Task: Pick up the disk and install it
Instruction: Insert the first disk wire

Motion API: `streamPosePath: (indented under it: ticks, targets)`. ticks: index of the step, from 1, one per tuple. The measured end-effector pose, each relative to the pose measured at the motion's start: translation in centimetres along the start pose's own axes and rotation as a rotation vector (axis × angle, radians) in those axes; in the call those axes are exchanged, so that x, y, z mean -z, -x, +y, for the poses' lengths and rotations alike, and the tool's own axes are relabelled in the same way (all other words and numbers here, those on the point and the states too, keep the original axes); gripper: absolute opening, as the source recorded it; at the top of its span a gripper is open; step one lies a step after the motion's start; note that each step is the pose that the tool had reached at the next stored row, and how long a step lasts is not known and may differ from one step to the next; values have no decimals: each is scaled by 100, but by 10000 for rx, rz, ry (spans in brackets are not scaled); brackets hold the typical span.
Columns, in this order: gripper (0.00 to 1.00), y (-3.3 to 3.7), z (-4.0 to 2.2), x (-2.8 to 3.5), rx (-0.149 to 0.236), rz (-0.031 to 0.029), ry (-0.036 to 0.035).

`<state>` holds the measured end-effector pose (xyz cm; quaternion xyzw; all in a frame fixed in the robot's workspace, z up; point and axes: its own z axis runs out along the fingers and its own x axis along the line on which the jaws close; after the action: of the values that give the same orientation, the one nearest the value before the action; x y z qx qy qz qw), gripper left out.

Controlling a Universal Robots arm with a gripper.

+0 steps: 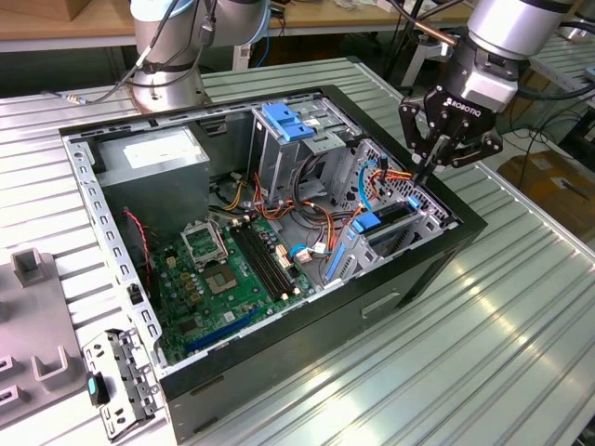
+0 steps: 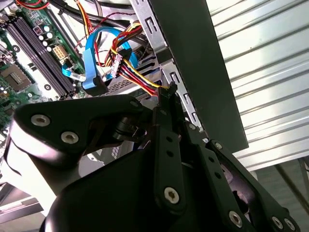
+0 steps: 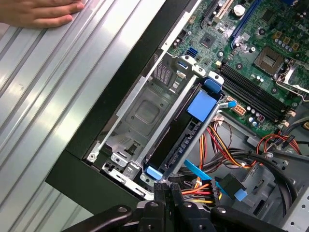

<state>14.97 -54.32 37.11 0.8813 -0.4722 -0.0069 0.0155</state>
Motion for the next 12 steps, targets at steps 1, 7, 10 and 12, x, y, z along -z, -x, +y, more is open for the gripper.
streamPosePath:
  ticks: [1, 7, 10, 12]
  targets:
    - [17, 0, 0, 0, -1, 0, 0]
    - [17, 0, 0, 0, -843, -28, 2]
    - [17, 1, 1, 0, -1162, -39, 3]
    - [17, 2, 3, 0, -1306, -45, 3]
